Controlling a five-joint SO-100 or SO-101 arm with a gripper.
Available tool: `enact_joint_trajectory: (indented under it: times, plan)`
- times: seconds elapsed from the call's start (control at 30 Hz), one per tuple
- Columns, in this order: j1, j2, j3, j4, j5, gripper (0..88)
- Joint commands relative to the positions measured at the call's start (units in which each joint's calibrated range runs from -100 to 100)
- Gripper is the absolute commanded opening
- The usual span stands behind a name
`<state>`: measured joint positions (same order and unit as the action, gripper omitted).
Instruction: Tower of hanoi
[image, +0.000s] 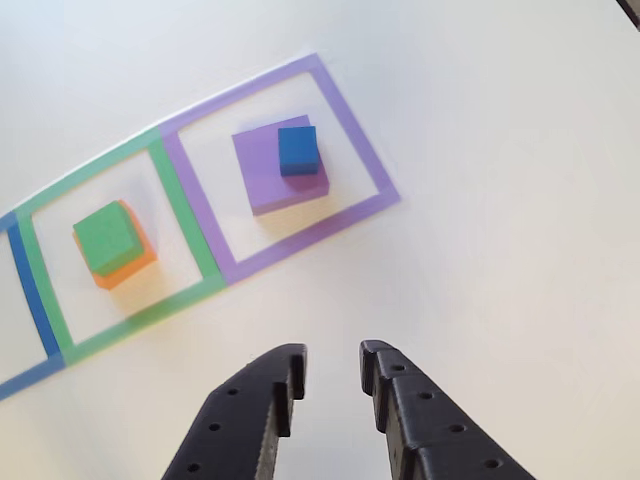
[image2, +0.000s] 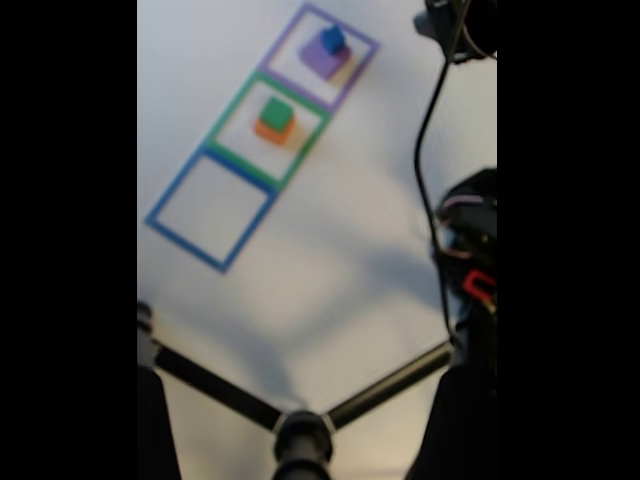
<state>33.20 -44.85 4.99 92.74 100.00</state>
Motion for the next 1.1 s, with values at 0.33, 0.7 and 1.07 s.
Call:
enact_joint_trajectory:
  times: [0.33, 0.7, 1.07]
  plan:
    - [2.0, -9.8, 48.3, -52.3, 0.0, 31.1]
    - [7.0, -6.5, 63.7, -73.8, 0.0, 45.6]
    - [4.2, 6.9, 75.7, -104.7, 0.0, 44.9]
